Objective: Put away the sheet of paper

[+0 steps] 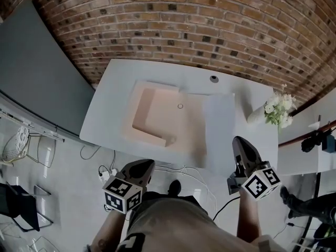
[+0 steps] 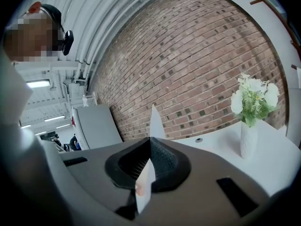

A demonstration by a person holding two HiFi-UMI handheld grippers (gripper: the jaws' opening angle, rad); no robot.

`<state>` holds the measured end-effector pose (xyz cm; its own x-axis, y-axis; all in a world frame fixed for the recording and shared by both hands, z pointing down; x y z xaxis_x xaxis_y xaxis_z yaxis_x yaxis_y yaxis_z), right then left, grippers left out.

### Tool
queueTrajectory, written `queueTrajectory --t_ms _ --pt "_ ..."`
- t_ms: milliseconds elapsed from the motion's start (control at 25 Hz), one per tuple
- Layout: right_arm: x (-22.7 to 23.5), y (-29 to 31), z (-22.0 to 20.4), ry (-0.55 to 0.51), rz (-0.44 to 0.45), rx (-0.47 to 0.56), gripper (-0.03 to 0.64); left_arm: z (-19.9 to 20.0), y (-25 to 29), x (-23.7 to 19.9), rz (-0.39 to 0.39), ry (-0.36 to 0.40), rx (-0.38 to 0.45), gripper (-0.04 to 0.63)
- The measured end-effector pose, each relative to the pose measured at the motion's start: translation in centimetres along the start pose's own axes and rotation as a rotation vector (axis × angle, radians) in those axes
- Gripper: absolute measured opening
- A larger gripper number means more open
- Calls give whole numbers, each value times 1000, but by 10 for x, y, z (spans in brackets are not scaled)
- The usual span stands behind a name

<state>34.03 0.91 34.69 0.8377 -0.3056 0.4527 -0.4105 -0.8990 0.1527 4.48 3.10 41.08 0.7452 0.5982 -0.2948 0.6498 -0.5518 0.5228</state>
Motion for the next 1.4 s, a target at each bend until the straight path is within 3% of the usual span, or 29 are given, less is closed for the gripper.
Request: queueTrajectory --t_ms 320,720,1400 --pt "14 8 7 79 5 41 23 7 3 -5 21 7 -3 14" --pt "11 21 10 158 -25 76 23 25 15 -27 -40 34 18 14" --pt "-21 86 13 149 -127 46 23 38 12 -115 -109 -11 31 14"
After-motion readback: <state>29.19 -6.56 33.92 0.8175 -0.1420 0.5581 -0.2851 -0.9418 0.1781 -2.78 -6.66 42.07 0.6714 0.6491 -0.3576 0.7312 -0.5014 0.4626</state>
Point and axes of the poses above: the fingertips, and each gripper's own axes: y forward along the fingers, x to its right, z out of its top, the point moved 3 cm from there along -y, backward along the fingers, and after that the axes turned 2 degrees about z, right-handed, at the moved point
